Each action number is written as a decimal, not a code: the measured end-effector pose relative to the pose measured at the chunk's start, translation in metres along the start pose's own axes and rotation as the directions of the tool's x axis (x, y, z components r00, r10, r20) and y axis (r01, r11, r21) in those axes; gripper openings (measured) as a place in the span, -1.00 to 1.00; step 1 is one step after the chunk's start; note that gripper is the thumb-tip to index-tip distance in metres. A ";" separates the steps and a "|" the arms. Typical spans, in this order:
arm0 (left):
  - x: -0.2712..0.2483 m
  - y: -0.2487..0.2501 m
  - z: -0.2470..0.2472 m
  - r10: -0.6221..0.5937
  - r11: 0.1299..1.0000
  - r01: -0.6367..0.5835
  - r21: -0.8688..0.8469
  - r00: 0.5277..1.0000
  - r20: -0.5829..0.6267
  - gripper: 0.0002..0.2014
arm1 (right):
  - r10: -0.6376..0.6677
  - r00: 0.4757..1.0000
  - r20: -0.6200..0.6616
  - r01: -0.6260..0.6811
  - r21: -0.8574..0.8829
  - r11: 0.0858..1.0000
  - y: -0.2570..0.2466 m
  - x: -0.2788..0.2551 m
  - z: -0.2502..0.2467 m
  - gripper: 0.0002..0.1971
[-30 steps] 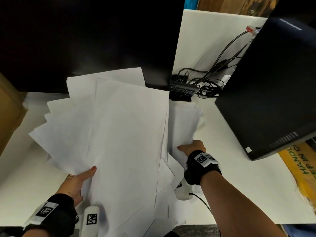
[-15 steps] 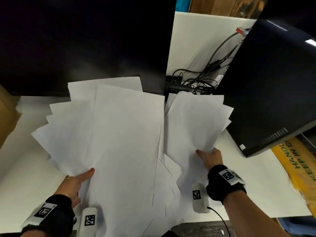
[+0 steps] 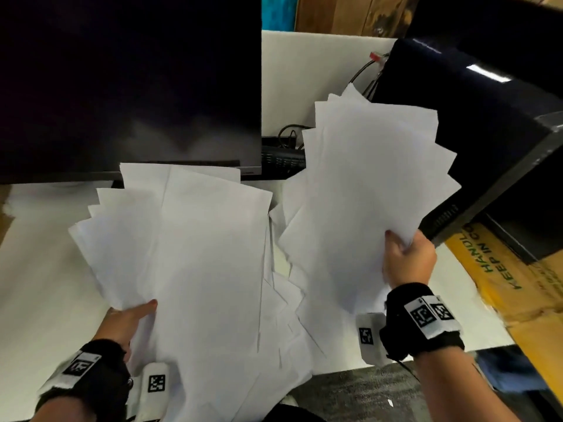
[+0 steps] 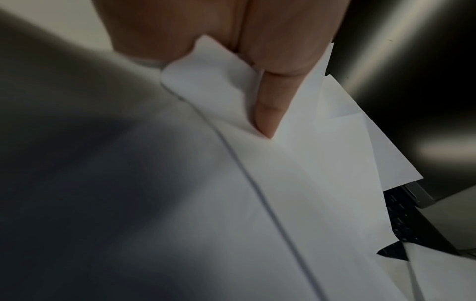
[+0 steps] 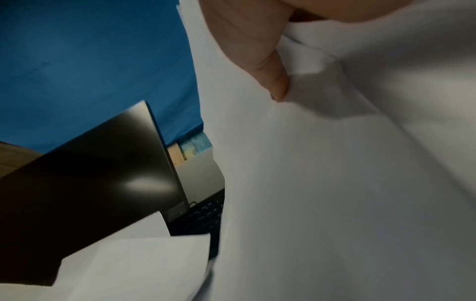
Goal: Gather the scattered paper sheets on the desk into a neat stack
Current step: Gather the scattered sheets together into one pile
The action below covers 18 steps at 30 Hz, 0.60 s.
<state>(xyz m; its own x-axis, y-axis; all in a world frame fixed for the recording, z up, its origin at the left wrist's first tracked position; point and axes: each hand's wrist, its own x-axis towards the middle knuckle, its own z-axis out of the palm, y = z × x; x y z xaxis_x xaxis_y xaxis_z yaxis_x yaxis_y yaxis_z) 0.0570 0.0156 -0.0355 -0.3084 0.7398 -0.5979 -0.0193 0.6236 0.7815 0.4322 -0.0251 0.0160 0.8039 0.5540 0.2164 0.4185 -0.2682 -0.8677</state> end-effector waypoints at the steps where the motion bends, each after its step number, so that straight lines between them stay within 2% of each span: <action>1: 0.001 -0.001 -0.001 0.000 1.000 0.000 0.001 1.000 0.000 -0.51 | -0.028 0.999 -0.027 0.029 0.040 0.999 -0.005 0.000 -0.003 -0.73; 4: 0.003 -0.003 -0.002 -0.011 0.999 0.011 0.044 1.000 0.002 -0.51 | -0.045 0.996 -0.074 0.060 0.214 0.975 -0.023 0.000 -0.009 -0.67; 7: 0.005 -0.005 -0.002 -0.013 0.998 0.013 0.060 1.000 0.007 -0.53 | -0.009 0.995 -0.098 0.041 0.331 0.943 -0.036 0.000 -0.010 -0.75; 9: 0.006 -0.006 -0.002 -0.014 0.997 0.013 0.080 1.000 0.010 -0.53 | 0.004 1.000 -0.023 0.006 0.414 0.910 -0.042 -0.003 -0.007 -0.87; 11: 0.006 -0.007 0.000 -0.012 0.996 0.010 0.084 1.000 0.022 -0.54 | 0.017 0.996 0.084 -0.054 0.462 0.885 -0.044 -0.008 -0.002 -0.82; 14: 0.003 -0.009 0.002 -0.022 0.996 0.019 0.092 0.999 0.039 -0.55 | 0.107 0.975 0.196 -0.192 0.489 0.851 -0.041 -0.018 0.007 -0.78; 16: 0.000 -0.010 0.002 -0.029 0.995 0.026 0.100 0.999 0.028 -0.54 | 0.184 0.954 0.238 -0.286 0.528 0.799 -0.040 -0.021 0.011 -0.81; 18: -0.001 -0.012 0.002 -0.022 0.994 0.019 0.110 0.999 0.027 -0.52 | 0.258 0.922 0.289 -0.382 0.568 0.729 -0.042 -0.021 0.013 -0.67</action>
<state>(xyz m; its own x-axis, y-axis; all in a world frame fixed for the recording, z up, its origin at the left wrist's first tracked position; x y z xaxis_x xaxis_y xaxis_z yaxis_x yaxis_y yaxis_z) 0.0598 0.0080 -0.0453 -0.2819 0.7322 -0.6200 0.0790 0.6617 0.7456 0.3926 -0.0155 0.0418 0.7268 0.6695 -0.1536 -0.2421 0.0405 -0.9694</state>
